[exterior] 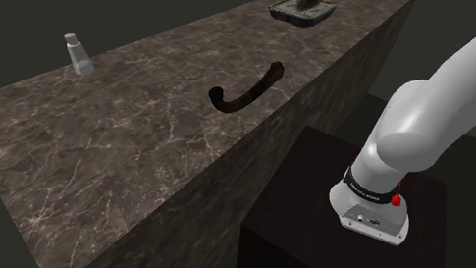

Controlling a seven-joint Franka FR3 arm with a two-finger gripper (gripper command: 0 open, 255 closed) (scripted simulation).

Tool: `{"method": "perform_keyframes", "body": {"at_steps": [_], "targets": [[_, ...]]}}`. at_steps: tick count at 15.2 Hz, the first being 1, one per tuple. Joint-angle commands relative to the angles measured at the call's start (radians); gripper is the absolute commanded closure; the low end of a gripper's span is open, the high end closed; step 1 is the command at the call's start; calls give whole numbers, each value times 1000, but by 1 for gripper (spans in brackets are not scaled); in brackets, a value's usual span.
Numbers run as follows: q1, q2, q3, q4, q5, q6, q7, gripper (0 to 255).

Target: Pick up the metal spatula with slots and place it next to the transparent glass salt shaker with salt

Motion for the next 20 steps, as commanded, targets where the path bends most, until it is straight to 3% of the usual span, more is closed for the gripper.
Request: {"method": "perform_keyframes", "body": {"at_steps": [1,11,20], "targets": [[9,34,29,12,-11,12,46,255],[62,215,158,105,-88,39,259,255],[143,462,239,327,-184,0,421,255]]}}
